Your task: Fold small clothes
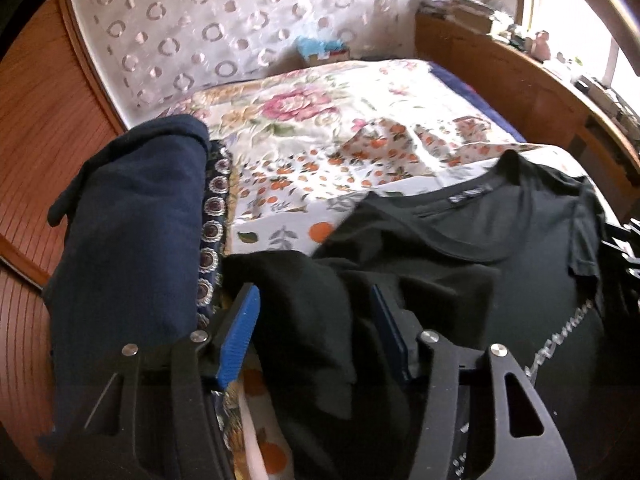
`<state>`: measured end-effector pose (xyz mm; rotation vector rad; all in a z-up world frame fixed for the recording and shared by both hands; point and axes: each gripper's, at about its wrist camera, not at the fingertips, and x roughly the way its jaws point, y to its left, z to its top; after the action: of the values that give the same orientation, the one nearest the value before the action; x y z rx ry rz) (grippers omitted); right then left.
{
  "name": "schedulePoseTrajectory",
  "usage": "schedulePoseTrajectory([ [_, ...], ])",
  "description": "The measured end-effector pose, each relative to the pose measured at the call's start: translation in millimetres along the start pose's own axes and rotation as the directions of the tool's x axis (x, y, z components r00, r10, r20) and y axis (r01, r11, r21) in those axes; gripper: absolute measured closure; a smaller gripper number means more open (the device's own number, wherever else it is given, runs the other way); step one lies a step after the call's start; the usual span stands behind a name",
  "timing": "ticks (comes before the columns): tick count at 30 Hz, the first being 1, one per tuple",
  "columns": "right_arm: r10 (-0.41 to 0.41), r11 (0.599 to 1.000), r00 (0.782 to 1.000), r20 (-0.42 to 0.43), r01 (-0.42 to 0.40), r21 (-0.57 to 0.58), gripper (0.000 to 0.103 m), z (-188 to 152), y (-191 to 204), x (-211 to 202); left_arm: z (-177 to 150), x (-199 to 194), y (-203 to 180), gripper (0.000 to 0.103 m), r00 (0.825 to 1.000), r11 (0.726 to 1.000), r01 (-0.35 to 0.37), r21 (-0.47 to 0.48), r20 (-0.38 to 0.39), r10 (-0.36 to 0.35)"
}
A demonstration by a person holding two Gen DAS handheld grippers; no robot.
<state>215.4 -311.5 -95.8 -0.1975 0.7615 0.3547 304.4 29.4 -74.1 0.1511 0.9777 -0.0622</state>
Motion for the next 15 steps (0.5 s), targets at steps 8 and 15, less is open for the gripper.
schedulePoseTrajectory([
  [8, 0.002, 1.000, 1.000, -0.001, -0.002, 0.006, 0.058, 1, 1, 0, 3, 16, -8, 0.053, 0.995, 0.994, -0.079, 0.070, -0.056, 0.083],
  [15, 0.006, 1.000, 1.000, -0.002, -0.006, 0.011, 0.058, 0, -1, 0, 6, -3, 2, 0.100, 0.997, 0.994, -0.083, 0.071, 0.012, 0.082],
])
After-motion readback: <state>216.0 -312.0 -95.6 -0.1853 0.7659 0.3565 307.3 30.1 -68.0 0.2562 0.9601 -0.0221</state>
